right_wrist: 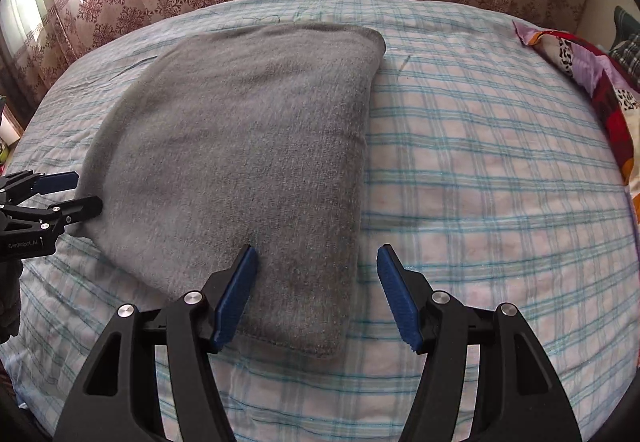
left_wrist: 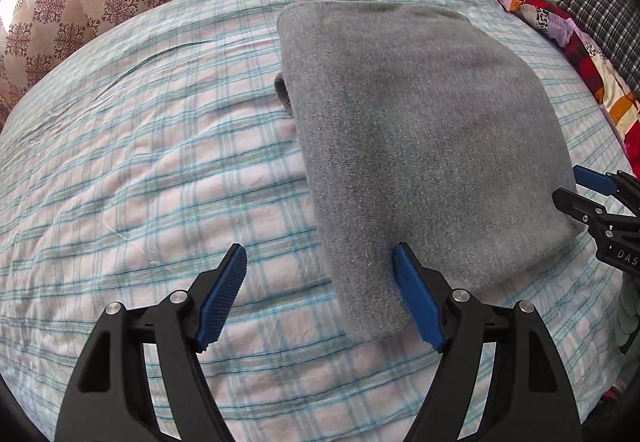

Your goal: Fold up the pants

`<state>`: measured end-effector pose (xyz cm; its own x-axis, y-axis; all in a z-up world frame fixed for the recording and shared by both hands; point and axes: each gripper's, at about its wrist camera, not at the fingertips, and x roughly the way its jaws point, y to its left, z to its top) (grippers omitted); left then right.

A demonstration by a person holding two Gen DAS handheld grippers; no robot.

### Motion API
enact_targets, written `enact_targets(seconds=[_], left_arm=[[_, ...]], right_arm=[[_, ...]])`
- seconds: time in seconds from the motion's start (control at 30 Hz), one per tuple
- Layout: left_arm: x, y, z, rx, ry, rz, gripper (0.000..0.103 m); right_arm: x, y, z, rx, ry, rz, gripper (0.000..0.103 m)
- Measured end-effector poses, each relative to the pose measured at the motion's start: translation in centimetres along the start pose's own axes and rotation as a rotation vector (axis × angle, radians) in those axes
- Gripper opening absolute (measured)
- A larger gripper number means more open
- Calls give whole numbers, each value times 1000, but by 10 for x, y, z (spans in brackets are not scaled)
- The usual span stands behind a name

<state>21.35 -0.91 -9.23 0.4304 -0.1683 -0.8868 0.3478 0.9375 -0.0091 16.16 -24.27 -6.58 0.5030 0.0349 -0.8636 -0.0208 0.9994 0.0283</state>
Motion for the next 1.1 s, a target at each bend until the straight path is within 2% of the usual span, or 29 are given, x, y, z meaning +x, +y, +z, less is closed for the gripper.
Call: enact_targets(seconds=[0.3, 0.5, 0.83, 0.9, 1.1], left_arm=[[0, -11, -10, 21, -35, 84, 78], [-10, -23, -13, 58, -52, 157, 78], [-33, -28, -19, 33, -76, 176, 79], [-39, -28, -20, 25, -81, 175, 89], [-69, -38, -20, 5, -144, 161, 96]], right_arm=[[10, -2, -7, 21, -13, -14, 68], [-7, 0, -8, 33, -19, -24, 68], [-44, 4, -19, 55, -67, 21, 70], [-49, 3, -20, 72, -72, 35, 71], [-70, 3, -19, 87, -135, 46, 78]])
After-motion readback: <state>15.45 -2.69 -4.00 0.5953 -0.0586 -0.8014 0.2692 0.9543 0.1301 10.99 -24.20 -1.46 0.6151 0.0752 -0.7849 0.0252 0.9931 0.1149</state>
